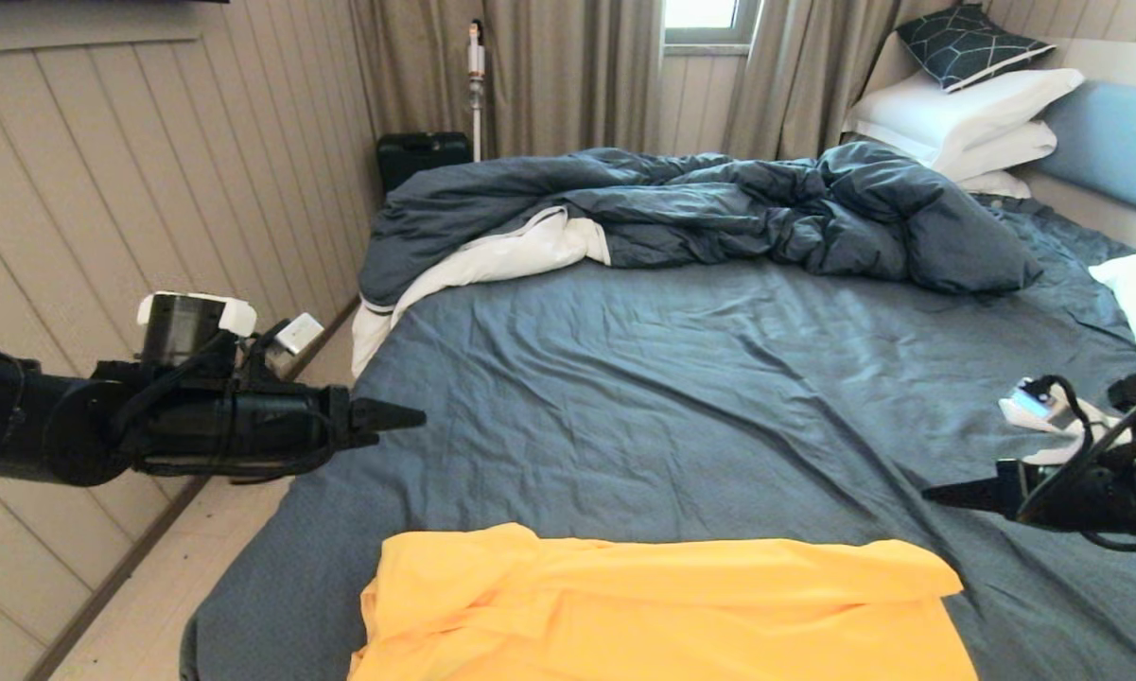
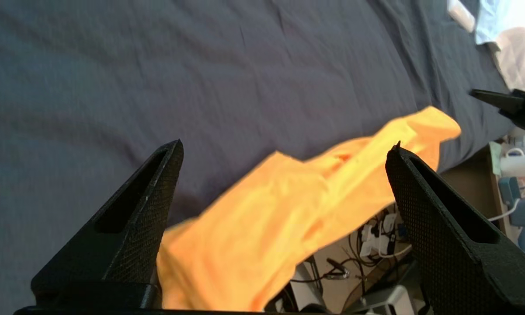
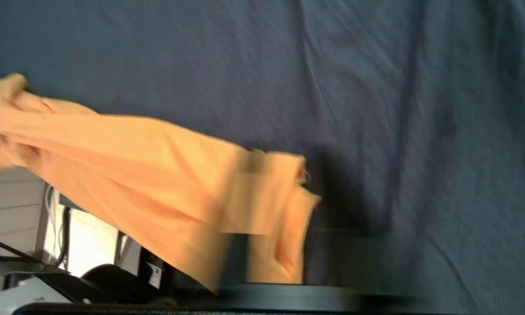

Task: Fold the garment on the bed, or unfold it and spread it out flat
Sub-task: Fold the yellow T-shirt

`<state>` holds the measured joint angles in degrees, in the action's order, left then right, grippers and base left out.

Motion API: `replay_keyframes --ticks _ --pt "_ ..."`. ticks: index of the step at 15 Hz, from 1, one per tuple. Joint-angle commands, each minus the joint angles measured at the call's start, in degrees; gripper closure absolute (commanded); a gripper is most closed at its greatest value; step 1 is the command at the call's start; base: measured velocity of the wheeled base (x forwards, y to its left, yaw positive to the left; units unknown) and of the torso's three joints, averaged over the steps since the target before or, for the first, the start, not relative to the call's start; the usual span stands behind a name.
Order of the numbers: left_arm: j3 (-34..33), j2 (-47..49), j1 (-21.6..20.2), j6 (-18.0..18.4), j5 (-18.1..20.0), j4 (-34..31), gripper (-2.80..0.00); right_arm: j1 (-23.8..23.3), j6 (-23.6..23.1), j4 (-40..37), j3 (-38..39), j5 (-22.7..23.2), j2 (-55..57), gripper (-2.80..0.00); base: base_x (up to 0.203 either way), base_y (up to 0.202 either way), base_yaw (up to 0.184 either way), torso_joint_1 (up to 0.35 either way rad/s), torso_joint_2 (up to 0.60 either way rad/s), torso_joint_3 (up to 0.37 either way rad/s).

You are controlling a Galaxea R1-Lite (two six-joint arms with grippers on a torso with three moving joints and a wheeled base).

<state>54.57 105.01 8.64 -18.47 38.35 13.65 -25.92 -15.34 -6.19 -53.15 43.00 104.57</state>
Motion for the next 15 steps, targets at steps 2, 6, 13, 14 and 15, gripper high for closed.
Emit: replay_keyframes --ticks 2,6,13,14,15 --pt "6.7 5.1 0.7 0.7 -0.8 -4.3 -2.80 2.4 2.7 0.1 -3.9 0.2 -0.3 0.00 0.000 0.000 0.000 0.000 0.00 0.000" --pt "14.4 10.1 1.9 12.2 -8.3 -20.3 -2.80 3.6 4.4 0.1 -5.2 0.2 -0.7 0.00 0.000 0.000 0.000 0.000 0.00 0.000" --pt "24.5 11.8 8.1 14.1 -24.5 -35.9 -2.80 2.7 3.9 0.4 -2.9 0.1 -2.4 0.00 0.000 0.000 0.000 0.000 0.00 0.000" --pt "25.8 12.0 9.1 14.0 -25.2 -37.5 -2.80 1.8 3.9 0.4 -2.8 0.1 -2.4 0.00 0.000 0.000 0.000 0.000 0.00 0.000" --pt "27.1 12.4 10.7 14.0 -27.1 -39.3 -2.80 1.2 3.7 0.5 -2.3 0.1 -2.2 0.00 0.000 0.000 0.000 0.000 0.00 0.000"
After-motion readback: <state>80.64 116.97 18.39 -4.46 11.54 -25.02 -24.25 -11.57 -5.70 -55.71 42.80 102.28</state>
